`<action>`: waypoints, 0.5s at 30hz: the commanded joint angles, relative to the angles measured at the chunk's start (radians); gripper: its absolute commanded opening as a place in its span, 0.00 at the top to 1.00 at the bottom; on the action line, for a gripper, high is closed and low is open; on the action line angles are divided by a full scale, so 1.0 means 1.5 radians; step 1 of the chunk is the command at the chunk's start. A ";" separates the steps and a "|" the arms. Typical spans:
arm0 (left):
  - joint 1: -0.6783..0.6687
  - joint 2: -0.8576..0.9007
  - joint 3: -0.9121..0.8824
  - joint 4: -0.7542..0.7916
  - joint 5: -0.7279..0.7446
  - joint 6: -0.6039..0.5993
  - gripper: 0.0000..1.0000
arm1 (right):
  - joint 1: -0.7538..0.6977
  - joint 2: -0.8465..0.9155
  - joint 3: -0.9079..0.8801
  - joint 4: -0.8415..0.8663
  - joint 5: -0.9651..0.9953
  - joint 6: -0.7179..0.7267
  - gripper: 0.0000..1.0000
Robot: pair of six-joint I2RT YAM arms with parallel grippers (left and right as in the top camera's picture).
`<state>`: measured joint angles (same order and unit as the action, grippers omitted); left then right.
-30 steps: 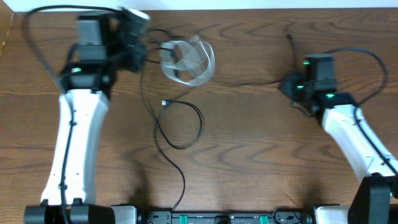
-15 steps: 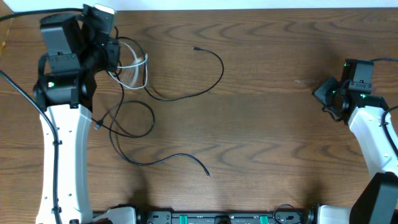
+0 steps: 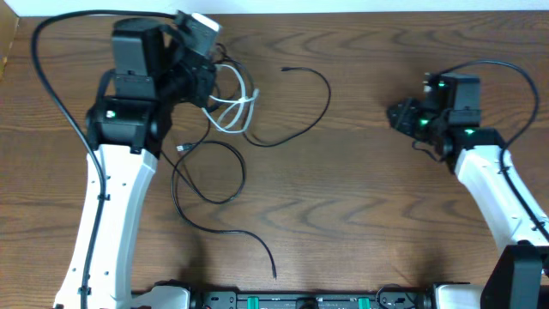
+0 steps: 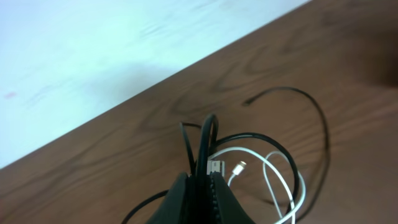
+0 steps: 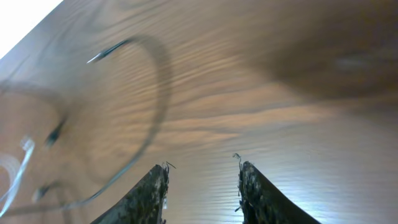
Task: Untangle cables
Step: 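Bring the right gripper back to the cables held by the left gripper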
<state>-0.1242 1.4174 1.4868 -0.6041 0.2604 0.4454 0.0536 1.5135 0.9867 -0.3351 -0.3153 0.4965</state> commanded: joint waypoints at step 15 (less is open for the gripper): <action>-0.130 0.007 0.005 -0.003 0.113 -0.019 0.93 | 0.193 -0.019 0.000 0.208 -0.242 -0.047 0.62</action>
<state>-0.2970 1.4178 1.4868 -0.6106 0.3878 0.4370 0.3195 1.5070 0.9863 -0.0380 -0.6231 0.4294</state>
